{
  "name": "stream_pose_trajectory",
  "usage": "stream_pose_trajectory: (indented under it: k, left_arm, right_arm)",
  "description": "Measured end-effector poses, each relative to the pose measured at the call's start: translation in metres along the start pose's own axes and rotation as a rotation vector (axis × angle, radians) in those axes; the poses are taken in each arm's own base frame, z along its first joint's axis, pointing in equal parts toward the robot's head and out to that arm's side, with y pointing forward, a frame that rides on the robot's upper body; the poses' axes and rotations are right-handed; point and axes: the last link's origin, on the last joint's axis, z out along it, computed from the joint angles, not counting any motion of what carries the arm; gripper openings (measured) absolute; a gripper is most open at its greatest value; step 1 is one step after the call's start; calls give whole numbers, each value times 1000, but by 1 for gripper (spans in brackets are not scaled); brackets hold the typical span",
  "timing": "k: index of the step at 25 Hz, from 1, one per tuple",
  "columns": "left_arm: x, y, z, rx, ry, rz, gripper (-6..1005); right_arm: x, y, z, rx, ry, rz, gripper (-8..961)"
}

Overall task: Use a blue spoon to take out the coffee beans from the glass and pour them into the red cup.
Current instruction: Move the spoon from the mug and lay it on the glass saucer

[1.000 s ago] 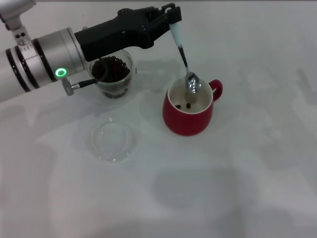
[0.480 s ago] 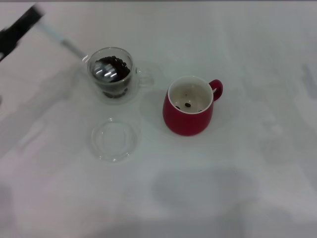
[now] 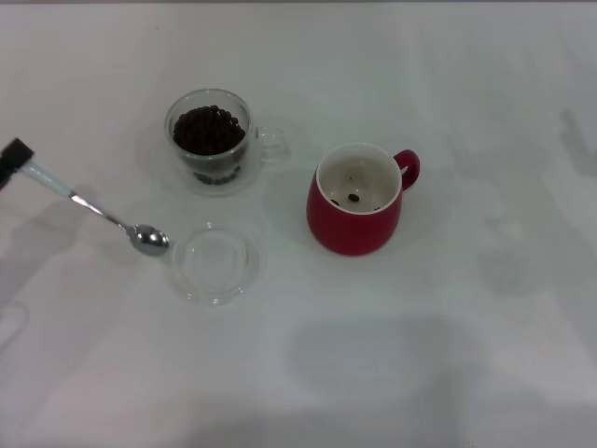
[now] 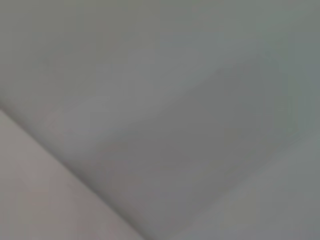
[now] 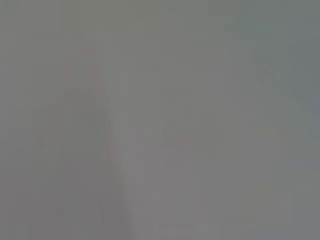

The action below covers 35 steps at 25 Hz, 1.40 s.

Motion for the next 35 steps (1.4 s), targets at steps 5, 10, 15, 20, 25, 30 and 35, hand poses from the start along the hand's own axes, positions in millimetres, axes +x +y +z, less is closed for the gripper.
stream_pose_trajectory:
  k: [5, 10, 15, 20, 25, 30, 35]
  left_arm:
    - [-12, -2, 22, 23, -70, -3, 141]
    - [-20, -2, 44, 36, -117, 8, 144]
    - [-26, -2, 57, 43, -162, 15, 147]
    - [-34, -3, 63, 61, -203, 25, 150]
    - [-39, -1, 66, 50, -213, 19, 153]
    - [-40, -2, 64, 55, -215, 17, 156]
    - [-42, -5, 58, 71, -211, 12, 189]
  right_arm:
    - [1, 1, 1, -5, 5, 4, 633]
    - [1, 0, -2, -2, 7, 4, 633]
    - [1, 0, -4, 1, 8, 5, 633]
    - [1, 0, -4, 0, 5, 5, 634]
    - [1, 0, -5, 1, 6, 7, 634]
    - [1, 1, -6, 1, 3, 26, 634]
    - [1, 0, -8, 4, 3, 28, 634]
